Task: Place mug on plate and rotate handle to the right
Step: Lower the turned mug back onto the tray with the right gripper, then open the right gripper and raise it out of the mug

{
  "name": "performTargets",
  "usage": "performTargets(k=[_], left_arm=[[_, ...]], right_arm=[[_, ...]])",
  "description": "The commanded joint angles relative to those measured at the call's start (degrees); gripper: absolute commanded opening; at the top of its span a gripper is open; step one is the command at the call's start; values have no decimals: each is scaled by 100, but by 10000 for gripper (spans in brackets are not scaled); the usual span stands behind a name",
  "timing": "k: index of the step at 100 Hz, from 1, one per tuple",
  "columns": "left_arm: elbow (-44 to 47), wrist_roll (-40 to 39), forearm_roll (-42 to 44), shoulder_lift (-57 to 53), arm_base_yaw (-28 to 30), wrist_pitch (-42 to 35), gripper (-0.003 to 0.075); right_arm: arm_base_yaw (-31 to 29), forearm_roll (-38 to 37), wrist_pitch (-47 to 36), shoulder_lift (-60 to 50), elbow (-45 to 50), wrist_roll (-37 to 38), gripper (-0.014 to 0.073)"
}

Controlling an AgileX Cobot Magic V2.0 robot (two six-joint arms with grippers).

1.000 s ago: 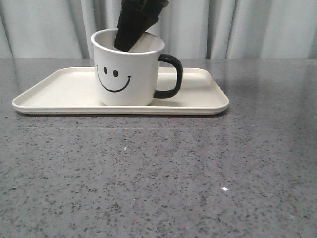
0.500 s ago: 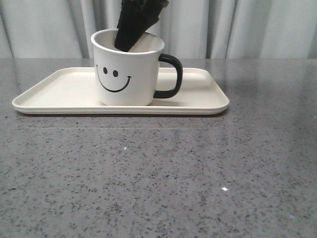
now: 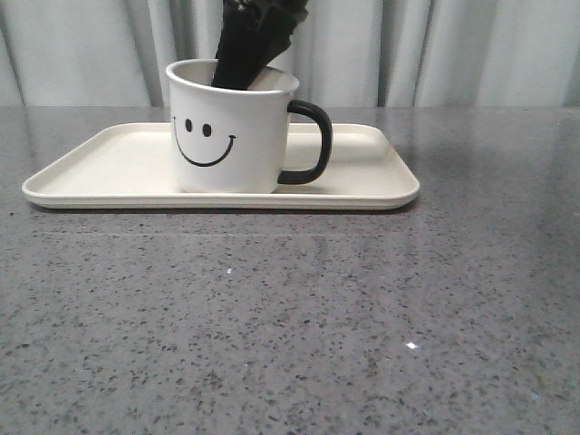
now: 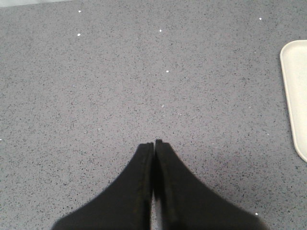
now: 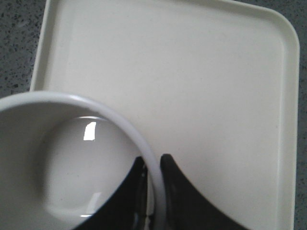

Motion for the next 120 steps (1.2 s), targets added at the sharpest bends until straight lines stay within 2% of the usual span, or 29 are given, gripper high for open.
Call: performTargets(k=[1, 16, 38, 76, 109, 120], left_arm=[[-120, -50, -16, -47, 5, -367, -20], [-120, -50, -70, -47, 5, -367, -20], [-120, -50, -113, -22, 5, -367, -20], [-120, -50, -113, -22, 5, -367, -20], [-120, -50, -121, -22, 5, -367, -20], [-120, -50, -121, -22, 5, -367, -20]], right_arm=[[1, 55, 598, -288, -110, -28, 72], [1, 55, 598, -288, -110, -28, 76], [1, 55, 598, -288, -123, -28, 145], [1, 60, 509, -288, -135, -33, 146], [1, 186, 594, -288, -616, -28, 147], [5, 232, 594, -288, -627, -28, 204]])
